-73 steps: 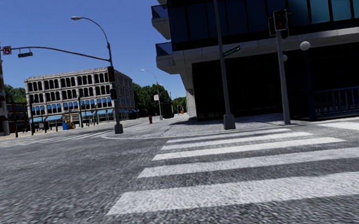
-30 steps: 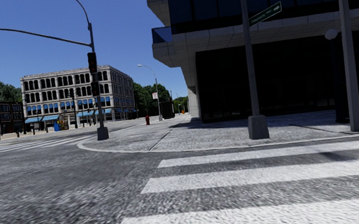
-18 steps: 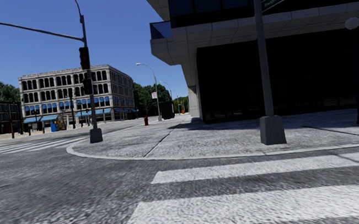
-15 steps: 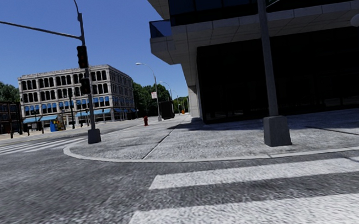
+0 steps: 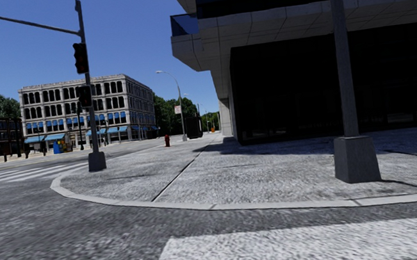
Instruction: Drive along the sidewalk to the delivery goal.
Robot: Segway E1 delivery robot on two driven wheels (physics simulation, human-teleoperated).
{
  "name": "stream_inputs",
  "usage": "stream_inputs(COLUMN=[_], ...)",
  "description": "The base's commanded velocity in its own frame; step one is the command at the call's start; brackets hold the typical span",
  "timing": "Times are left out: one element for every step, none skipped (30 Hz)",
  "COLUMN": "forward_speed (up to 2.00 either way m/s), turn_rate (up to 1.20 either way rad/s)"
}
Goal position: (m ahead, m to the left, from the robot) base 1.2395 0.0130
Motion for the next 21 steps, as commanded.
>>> stream_inputs(forward_speed=[1.78, 1.78, 1.78, 1.78, 1.78, 1.78, 1.78, 1.78, 1.78, 1.72, 1.51, 1.2, 0.96, 0.87, 0.85, 0.85, 0.84, 0.72, 0.65, 0.63, 0.63], turn_rate=[0.0, 0.0, 0.0, 0.0, 0.0, 0.0, 0.0, 0.0, 0.0, 0.0, 0.0, 0.0, 0.0, 0.0, 0.0, 0.0, 0.0, 0.0, 0.0, 0.0, 0.0])
